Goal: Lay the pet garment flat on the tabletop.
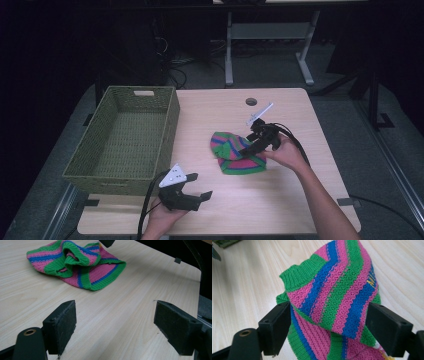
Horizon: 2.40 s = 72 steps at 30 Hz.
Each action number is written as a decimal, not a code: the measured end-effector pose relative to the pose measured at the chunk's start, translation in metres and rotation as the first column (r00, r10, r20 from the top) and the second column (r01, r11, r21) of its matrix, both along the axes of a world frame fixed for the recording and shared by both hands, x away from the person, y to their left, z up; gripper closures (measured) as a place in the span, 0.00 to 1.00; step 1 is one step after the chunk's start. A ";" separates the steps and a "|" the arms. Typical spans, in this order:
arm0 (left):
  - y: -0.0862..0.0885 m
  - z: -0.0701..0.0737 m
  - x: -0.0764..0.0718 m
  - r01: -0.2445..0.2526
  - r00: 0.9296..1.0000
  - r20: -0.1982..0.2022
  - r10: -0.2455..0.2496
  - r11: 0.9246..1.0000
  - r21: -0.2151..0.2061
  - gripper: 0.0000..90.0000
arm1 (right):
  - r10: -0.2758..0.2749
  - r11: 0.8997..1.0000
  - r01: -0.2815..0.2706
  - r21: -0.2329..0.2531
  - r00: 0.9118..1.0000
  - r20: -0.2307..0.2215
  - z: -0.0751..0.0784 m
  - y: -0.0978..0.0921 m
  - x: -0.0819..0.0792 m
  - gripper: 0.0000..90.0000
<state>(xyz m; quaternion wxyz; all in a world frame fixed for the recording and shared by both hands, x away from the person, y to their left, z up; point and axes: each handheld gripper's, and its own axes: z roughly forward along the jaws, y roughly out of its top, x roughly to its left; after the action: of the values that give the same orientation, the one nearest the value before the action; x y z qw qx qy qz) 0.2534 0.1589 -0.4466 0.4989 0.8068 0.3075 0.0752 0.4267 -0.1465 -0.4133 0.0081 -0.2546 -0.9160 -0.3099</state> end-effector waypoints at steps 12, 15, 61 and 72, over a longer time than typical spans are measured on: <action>-0.002 -0.001 0.000 0.007 1.000 0.001 -0.007 1.000 0.008 0.20 | -0.013 0.999 0.011 -0.042 0.999 -0.041 -0.016 0.008 0.010 0.25; -0.002 -0.001 0.000 0.009 1.000 -0.003 -0.009 1.000 0.008 0.20 | -0.007 0.999 0.005 -0.054 0.999 -0.046 -0.019 0.013 0.011 0.25; -0.007 -0.001 -0.002 0.022 1.000 0.011 -0.023 0.999 0.027 0.20 | -0.053 0.956 0.075 -0.283 0.995 0.086 -0.029 0.050 0.005 0.72; -0.006 -0.001 -0.001 0.015 1.000 0.014 -0.015 1.000 0.017 0.20 | -0.052 0.964 0.073 -0.255 0.995 0.085 -0.030 0.044 0.006 0.80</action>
<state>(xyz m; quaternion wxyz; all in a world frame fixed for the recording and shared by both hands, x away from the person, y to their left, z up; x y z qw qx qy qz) 0.2520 0.1525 -0.4474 0.4949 0.8126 0.2973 0.0795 0.4331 -0.1024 -0.4429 -0.0705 -0.2700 -0.9396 -0.1980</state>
